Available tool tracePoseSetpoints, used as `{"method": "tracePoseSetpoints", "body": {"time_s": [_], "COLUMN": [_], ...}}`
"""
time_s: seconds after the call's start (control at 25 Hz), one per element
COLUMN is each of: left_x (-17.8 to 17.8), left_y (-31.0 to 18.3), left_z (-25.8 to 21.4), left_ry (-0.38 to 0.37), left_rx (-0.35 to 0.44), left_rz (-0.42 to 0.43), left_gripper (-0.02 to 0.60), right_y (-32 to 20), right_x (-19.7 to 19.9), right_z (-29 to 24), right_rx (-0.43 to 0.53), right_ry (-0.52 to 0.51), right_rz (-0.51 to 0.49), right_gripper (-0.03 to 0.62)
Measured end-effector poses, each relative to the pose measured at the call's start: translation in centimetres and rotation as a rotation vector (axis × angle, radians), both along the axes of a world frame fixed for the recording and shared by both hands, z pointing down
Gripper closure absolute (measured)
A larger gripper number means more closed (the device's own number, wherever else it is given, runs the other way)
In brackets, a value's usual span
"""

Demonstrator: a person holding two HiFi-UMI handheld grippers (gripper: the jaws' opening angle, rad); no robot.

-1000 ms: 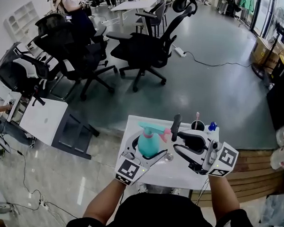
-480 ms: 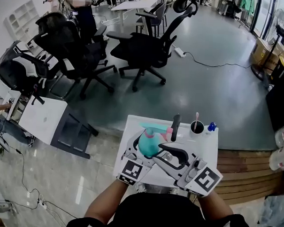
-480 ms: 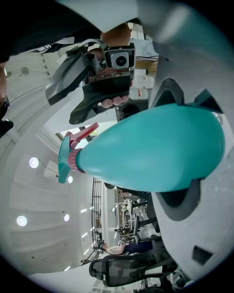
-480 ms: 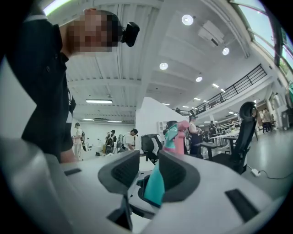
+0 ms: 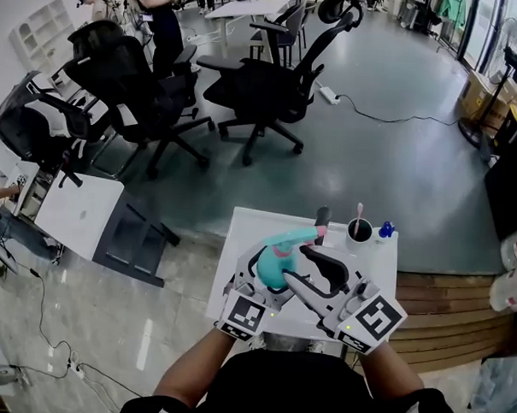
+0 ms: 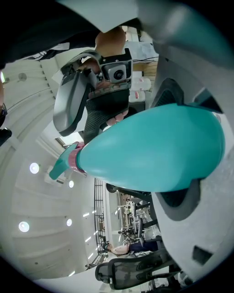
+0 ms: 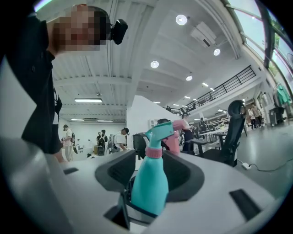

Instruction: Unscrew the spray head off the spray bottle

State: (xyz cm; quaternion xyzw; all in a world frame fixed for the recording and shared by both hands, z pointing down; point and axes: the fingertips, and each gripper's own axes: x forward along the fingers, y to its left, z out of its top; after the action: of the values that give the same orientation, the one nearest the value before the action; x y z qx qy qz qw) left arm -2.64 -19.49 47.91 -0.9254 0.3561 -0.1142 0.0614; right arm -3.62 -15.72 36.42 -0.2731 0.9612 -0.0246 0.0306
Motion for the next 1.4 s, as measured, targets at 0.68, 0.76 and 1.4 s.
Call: {"method": "tracePoseSetpoints", "body": {"time_s": [0.68,0.76,1.4], "left_x": [0.8,0.9,2.8], "left_y": [1.3,1.5,3.9], "left_z": [2.7,2.7,0.3], "left_ry": [-0.115,-0.116,-0.003], "left_rx": [0.026,0.025,0.017], "left_rz": [-0.002,0.004,0.212], "left_gripper": [0.129,0.129,0.129], "right_y": [-0.6,-0.5,1.1], "right_x": [0.1,0.1,-0.1], "right_z": [-0.1,0.0,-0.9], "right_rx": [-0.061,-0.063,0.043], "right_ry": [0.007,0.001,0.04], "right_rz": [0.077,0.068,-0.066], "right_gripper": [0.454,0.456,0.459]}}
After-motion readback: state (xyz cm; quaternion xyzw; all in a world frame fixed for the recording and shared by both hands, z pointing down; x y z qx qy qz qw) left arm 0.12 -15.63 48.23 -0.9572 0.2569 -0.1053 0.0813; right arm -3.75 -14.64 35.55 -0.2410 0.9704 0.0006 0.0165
